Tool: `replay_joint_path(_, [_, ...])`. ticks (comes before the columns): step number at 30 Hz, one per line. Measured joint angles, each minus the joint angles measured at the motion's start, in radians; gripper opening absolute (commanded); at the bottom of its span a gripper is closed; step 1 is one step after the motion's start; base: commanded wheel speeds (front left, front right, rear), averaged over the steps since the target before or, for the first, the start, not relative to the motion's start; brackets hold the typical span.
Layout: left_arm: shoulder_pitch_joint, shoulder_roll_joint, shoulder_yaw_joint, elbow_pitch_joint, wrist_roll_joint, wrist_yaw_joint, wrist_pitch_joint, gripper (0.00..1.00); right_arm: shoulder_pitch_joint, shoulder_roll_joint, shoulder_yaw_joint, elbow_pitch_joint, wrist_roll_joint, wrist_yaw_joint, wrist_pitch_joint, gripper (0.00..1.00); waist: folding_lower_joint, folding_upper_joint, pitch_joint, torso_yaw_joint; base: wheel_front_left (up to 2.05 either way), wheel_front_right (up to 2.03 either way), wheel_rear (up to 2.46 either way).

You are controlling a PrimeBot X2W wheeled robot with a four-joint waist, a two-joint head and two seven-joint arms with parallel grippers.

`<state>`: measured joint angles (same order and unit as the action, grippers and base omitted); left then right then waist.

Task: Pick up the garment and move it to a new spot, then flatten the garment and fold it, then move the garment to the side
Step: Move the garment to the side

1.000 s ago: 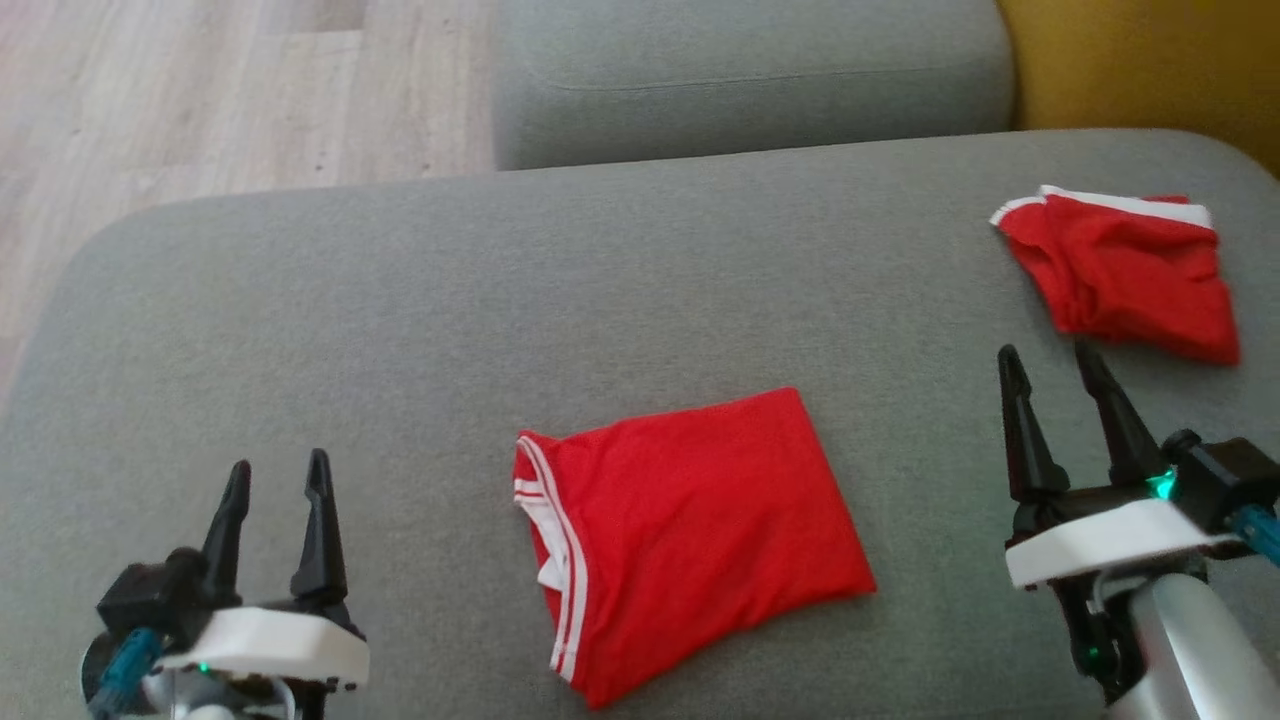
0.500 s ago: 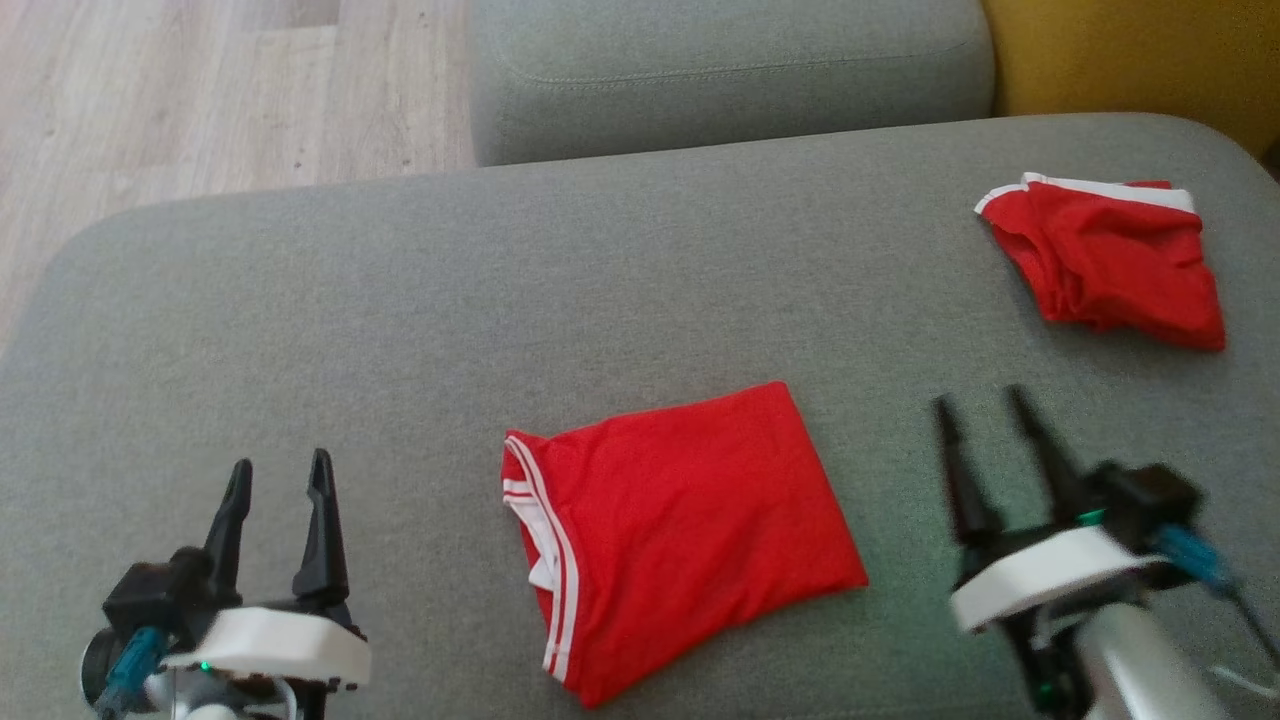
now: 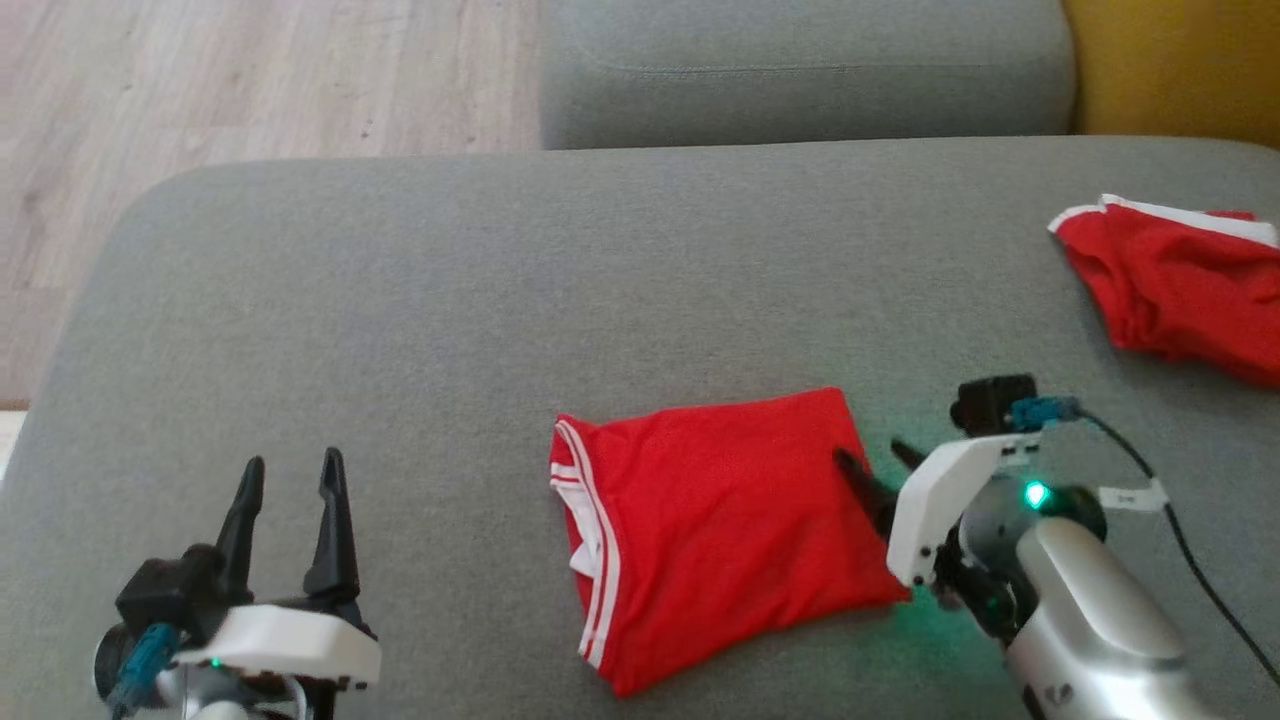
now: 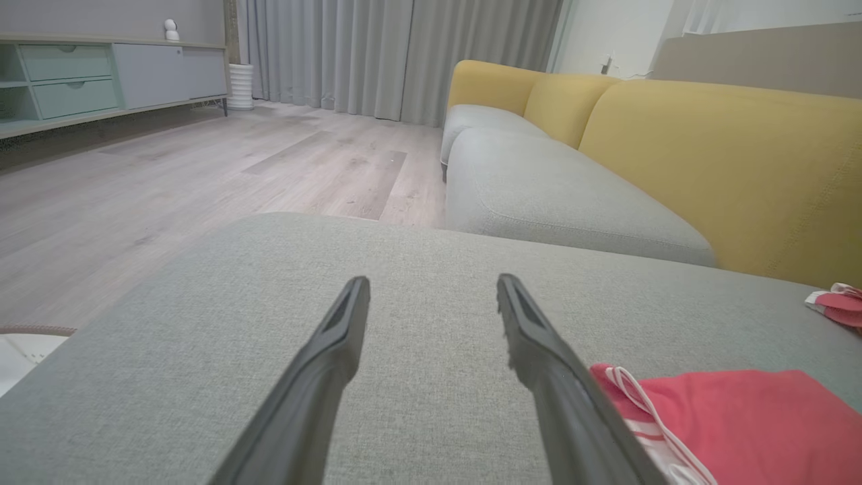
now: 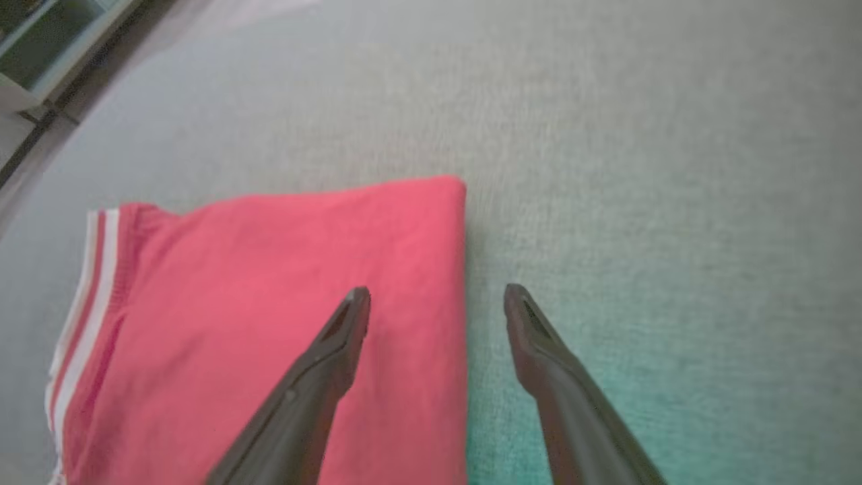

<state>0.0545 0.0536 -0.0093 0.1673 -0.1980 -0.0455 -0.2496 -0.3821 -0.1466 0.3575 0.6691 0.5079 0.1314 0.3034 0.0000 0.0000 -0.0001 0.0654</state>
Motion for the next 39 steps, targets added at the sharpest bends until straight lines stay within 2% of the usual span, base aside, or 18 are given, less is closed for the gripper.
replay_joint_path(4, [0.0,-0.001,-0.004,0.0,0.0,0.0,0.0,1.0,0.0,0.023,-0.012,0.074,0.013,0.0,0.135,1.0,0.0,0.0,0.002,0.024,0.0,0.0,0.0])
replay_joint_path(10, [-0.001,-0.002,-0.006,0.0,0.0,0.0,0.0,1.0,-0.032,0.036,-0.032,0.109,0.038,0.0,0.239,1.0,0.0,0.0,0.01,0.044,0.0,0.0,0.0])
replay_joint_path(11, [-0.002,-0.002,-0.007,0.001,0.0,0.0,0.0,1.0,-0.037,0.036,-0.032,0.109,0.038,0.0,0.241,0.84,0.0,0.0,0.011,0.046,0.0,0.0,0.0])
replay_joint_path(12, [-0.003,-0.002,-0.007,0.001,0.0,0.0,0.0,1.0,-0.038,0.037,-0.029,0.104,0.038,0.0,0.236,0.55,0.0,0.0,0.013,0.048,0.0,0.0,0.0])
replay_joint_path(13, [-0.004,-0.002,-0.007,0.002,0.0,0.0,0.0,1.0,-0.038,0.037,-0.025,0.1,0.038,0.0,0.223,0.36,0.0,0.0,0.014,0.05,0.0,0.0,0.0])
replay_joint_path(14, [-0.004,-0.002,-0.007,0.002,0.0,0.0,0.0,1.0,-0.038,0.037,-0.018,0.096,0.038,0.0,0.207,0.0,0.0,0.0,0.015,0.05,0.0,0.0,0.0])
replay_joint_path(20, [-0.004,-0.002,-0.004,0.002,0.0,0.0,0.0,1.0,-0.057,0.027,0.027,0.068,0.011,0.0,0.099,0.0,0.0,0.0,0.012,0.029,0.0,0.0,0.0])
replay_joint_path(29, [-0.017,-0.004,-0.016,-0.006,-0.007,-0.016,0.0,1.0,-0.183,-0.01,0.026,0.057,0.007,0.0,-0.005,0.0,0.0,0.0,0.015,-0.049,0.0,0.0,0.0])
replay_joint_path(39, [-0.077,-0.005,-0.056,-0.021,-0.007,-0.025,0.0,1.0,-0.202,-0.025,0.012,0.058,0.012,0.0,-0.085,0.0,0.0,0.0,0.038,-0.212,0.0,0.0,0.0])
